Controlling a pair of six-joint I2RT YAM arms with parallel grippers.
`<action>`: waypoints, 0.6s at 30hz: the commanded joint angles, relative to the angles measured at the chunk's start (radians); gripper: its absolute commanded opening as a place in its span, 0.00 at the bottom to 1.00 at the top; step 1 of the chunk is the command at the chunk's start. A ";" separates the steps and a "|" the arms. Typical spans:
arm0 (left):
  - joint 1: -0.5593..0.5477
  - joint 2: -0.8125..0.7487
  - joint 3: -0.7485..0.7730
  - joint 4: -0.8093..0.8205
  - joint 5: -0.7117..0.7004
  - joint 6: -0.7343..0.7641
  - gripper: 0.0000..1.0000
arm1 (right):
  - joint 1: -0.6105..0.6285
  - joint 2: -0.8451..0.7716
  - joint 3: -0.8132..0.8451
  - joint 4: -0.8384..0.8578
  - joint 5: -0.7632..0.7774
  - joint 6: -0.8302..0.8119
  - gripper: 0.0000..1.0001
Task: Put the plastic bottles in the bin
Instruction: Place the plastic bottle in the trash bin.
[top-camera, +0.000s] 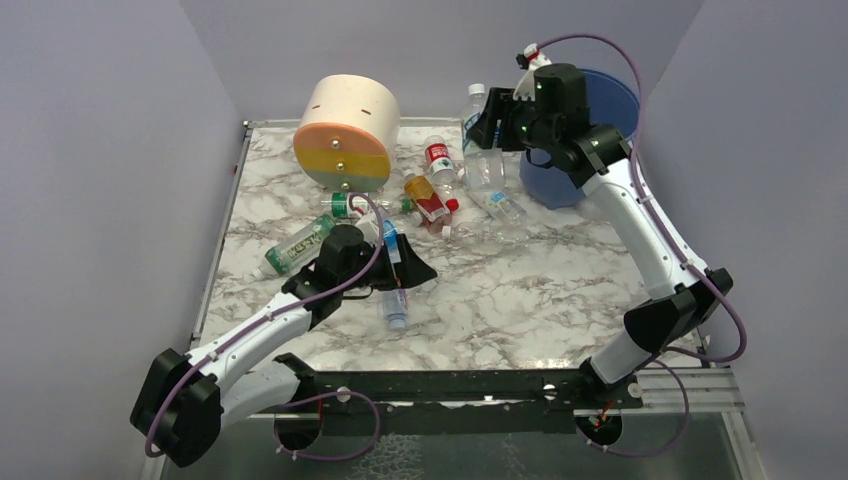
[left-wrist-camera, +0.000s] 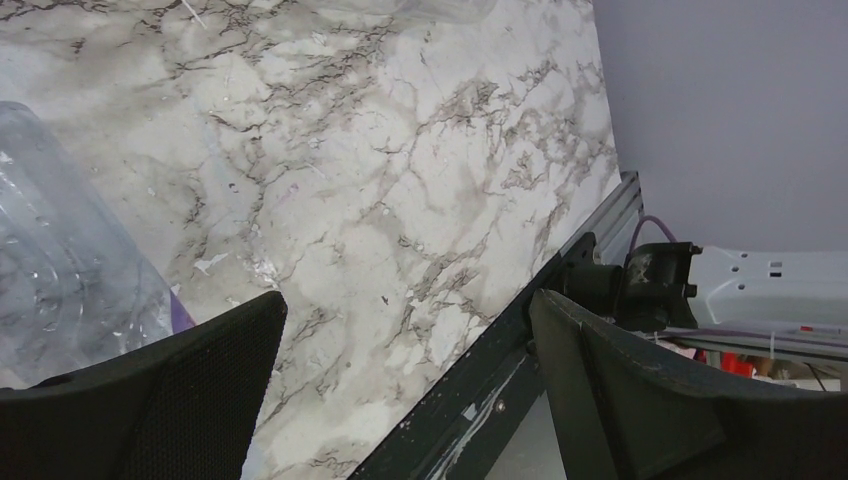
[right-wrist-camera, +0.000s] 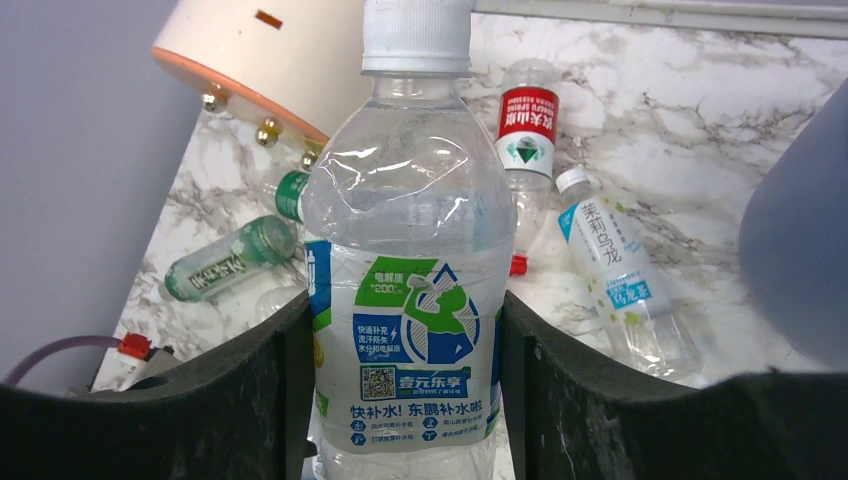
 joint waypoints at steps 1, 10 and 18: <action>-0.031 0.007 -0.010 0.068 -0.039 -0.023 0.99 | -0.048 0.023 0.070 -0.030 -0.061 -0.015 0.61; -0.080 0.048 -0.029 0.159 -0.043 -0.059 0.99 | -0.210 0.080 0.198 -0.029 -0.160 0.013 0.61; -0.118 0.061 0.001 0.160 -0.052 -0.063 0.99 | -0.419 0.131 0.242 0.037 -0.316 0.092 0.60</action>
